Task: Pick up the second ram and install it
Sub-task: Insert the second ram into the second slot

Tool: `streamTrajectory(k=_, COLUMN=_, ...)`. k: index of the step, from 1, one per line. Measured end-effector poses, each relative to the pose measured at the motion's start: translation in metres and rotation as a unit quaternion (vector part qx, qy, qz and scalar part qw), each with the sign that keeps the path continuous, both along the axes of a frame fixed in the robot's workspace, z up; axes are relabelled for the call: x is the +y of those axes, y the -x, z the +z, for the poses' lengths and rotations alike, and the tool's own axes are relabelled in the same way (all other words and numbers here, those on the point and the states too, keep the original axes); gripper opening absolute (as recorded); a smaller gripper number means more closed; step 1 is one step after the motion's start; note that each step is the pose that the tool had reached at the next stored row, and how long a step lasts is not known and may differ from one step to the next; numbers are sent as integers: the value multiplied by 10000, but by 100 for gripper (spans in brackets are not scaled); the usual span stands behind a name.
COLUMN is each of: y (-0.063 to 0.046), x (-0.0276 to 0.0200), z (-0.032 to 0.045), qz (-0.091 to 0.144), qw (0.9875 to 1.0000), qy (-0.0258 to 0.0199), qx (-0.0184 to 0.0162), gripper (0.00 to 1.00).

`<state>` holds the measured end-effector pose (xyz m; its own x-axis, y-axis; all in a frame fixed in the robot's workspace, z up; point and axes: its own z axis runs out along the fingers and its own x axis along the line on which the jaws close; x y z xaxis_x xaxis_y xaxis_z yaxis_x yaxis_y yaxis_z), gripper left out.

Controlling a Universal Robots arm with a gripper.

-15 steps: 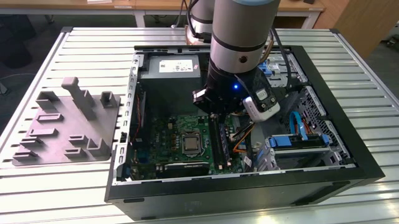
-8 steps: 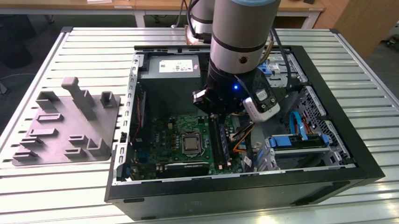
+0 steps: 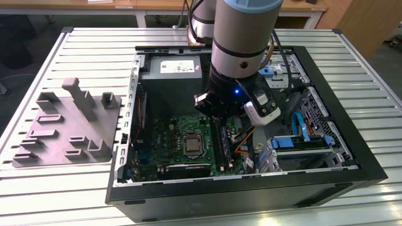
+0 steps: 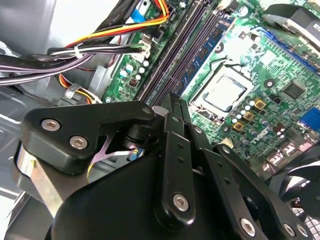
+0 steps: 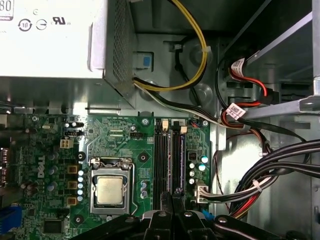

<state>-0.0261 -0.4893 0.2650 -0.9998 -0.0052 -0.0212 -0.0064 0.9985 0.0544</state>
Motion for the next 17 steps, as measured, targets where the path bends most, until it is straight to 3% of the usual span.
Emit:
streamTrajectory(k=10, y=0, x=0, z=-89, qz=0, qw=10000, qy=-1, qx=0, gripper=12)
streamTrajectory(k=17, y=5, x=-7, z=-107, qz=0, qw=10000, qy=-1, qx=0, gripper=12)
